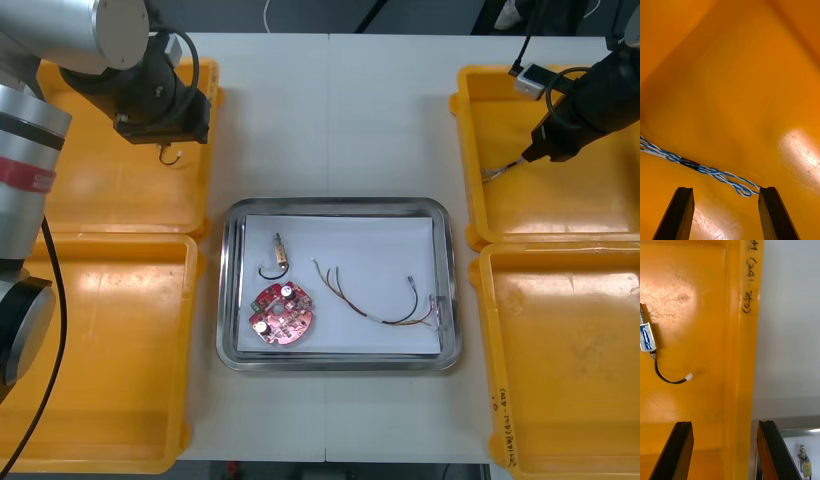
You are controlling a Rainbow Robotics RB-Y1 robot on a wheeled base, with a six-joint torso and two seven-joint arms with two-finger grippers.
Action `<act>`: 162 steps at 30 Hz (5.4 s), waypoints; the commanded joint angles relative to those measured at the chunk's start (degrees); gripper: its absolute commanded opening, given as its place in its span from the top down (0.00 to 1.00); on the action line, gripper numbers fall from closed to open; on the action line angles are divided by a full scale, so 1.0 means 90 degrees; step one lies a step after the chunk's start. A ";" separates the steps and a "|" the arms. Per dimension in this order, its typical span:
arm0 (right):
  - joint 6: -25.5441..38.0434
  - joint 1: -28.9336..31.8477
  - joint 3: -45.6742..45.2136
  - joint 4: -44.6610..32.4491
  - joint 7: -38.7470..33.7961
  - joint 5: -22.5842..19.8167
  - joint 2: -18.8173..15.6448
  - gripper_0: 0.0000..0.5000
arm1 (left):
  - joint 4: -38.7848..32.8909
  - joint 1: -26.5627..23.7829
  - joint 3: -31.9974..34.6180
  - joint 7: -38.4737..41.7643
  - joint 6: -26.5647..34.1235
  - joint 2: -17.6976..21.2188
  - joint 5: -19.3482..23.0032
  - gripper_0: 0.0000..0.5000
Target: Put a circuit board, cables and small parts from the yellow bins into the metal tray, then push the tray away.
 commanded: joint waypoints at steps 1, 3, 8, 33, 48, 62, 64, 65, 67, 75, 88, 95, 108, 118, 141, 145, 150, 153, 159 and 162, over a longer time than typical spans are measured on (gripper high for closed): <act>-0.0077 -0.0364 -0.0090 -0.0096 0.0036 -0.0035 0.0137 0.00 | 0.0549 -0.0541 0.0416 -0.1051 -0.0440 0.0197 -0.0213 0.00; -0.0126 -0.0364 -0.0090 -0.0096 0.0036 -0.0015 0.0157 0.00 | 0.0754 -0.0589 0.0534 -0.1187 -0.0597 0.0197 -0.0223 0.00; -0.0175 -0.0364 -0.0090 -0.0086 0.0036 0.0190 0.0147 0.00 | 0.1418 -0.0716 0.0700 -0.1539 -0.1212 0.0197 -0.0291 0.00; -0.0448 -0.0227 0.0398 -0.0086 0.0036 0.0034 0.0079 0.00 | 0.2971 -0.0707 0.0211 -0.1900 -0.3292 0.0148 -0.0564 0.00; -0.0594 -0.0237 0.2107 -0.0096 0.0036 -0.1480 -0.0322 0.00 | 0.3108 -0.0375 0.0016 -0.1959 -0.3927 0.0119 -0.0545 0.00; -0.0741 -0.0081 0.2488 -0.0096 0.0036 -0.1910 -0.0507 0.00 | 0.3108 -0.0365 0.0016 -0.1978 -0.3839 0.0119 -0.0555 1.00; -0.0760 -0.0071 0.2488 -0.0096 0.0036 -0.1939 -0.0497 0.00 | 0.3098 -0.0365 0.0016 -0.1978 -0.3839 0.0119 -0.0555 1.00; -0.0809 -0.0042 0.2488 -0.0086 0.0036 -0.1988 -0.0497 0.00 | 0.3108 -0.0365 0.0016 -0.1978 -0.3839 0.0129 -0.0564 1.00; -0.0848 0.0017 0.2488 -0.0096 0.0036 -0.2046 -0.0497 0.00 | 0.3108 -0.0365 0.0016 -0.1978 -0.3839 0.0129 -0.0564 1.00; -0.0878 0.0115 0.2517 -0.0106 0.0036 -0.2046 -0.0497 0.00 | 0.3079 -0.0365 0.0104 -0.1988 -0.3643 0.0226 -0.0545 1.00; -0.0878 0.0251 0.2654 -0.0106 0.0036 -0.2085 -0.0517 0.00 | 0.1995 -0.0365 0.0641 -0.2037 -0.2110 0.0568 -0.0428 1.00; -0.0975 0.0329 0.2722 -0.0116 0.0036 -0.2349 -0.0507 0.00 | 0.1311 -0.0365 0.0885 -0.1949 -0.1095 0.0685 -0.0408 1.00; -0.1259 0.0339 0.3298 -0.0116 0.0036 -0.2730 -0.0507 0.93 | -0.0945 0.0329 0.0934 -0.1568 0.0800 0.0695 -0.0350 1.00; -0.1249 0.0339 0.3230 -0.0116 0.0036 -0.2740 -0.0507 1.00 | -0.2615 0.1012 0.0641 -0.0797 0.1557 0.0627 0.0002 1.00; 0.0460 0.0339 0.1550 -0.1414 0.0036 -0.1138 -0.0917 1.00 | -0.3875 0.1696 0.0299 -0.0152 0.1557 0.0217 -0.0076 1.00; 0.1212 0.0329 0.1033 -0.1883 0.0036 -0.0796 -0.0976 1.00 | -0.3875 0.1696 0.0299 -0.0152 0.1557 0.0217 -0.0066 1.00; 0.2159 0.0339 0.0388 -0.2450 0.0036 -0.0386 -0.0976 1.00 | -0.3884 0.1696 0.0309 -0.0142 0.1557 0.0217 -0.0076 1.00; 0.2697 0.0339 0.0232 -0.2791 0.0036 -0.0347 -0.1005 1.00 | -0.3884 0.1696 0.0319 -0.0152 0.1557 0.0217 -0.0066 1.00; 0.3859 0.0515 -0.0022 -0.3905 0.0036 -0.0201 -0.1054 1.00 | -0.3884 0.1686 0.0329 -0.0142 0.1557 0.0217 -0.0066 1.00; 0.4098 0.0828 -0.0198 -0.4735 0.0036 -0.0201 -0.1044 1.00 | -0.3884 0.1696 0.0319 -0.0142 0.1557 0.0217 -0.0066 1.00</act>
